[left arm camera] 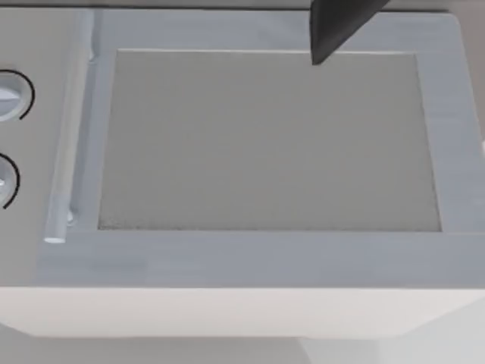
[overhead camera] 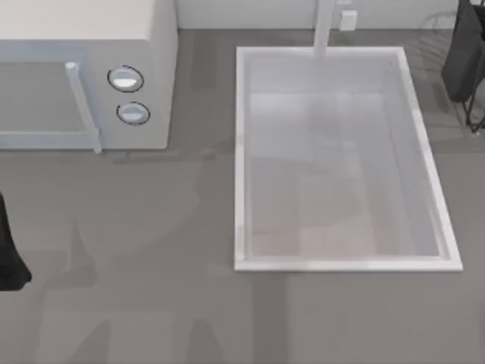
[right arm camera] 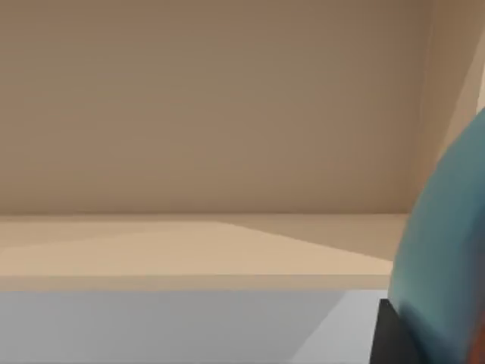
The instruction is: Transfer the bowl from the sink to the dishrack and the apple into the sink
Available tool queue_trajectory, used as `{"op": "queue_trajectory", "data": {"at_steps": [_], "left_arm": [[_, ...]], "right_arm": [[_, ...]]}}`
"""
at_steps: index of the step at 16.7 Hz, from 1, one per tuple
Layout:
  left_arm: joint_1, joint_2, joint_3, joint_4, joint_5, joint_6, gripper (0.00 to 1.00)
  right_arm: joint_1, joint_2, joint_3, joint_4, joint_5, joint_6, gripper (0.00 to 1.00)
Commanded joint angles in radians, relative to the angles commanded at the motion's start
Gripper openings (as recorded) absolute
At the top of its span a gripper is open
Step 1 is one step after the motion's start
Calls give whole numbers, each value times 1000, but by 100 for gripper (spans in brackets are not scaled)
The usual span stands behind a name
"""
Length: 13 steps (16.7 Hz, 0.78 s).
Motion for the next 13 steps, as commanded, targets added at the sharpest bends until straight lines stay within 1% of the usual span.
{"op": "queue_trajectory", "data": {"at_steps": [2, 5, 13], "left_arm": [[0, 0, 0, 0, 0, 0, 100], [0, 0, 0, 0, 0, 0, 100], [0, 0, 0, 0, 0, 0, 100]], "right_arm": [[5, 26, -12, 35, 3, 0, 0], [18, 111, -57, 164, 20, 0, 0], [83, 407, -274, 694, 92, -3, 0]]}}
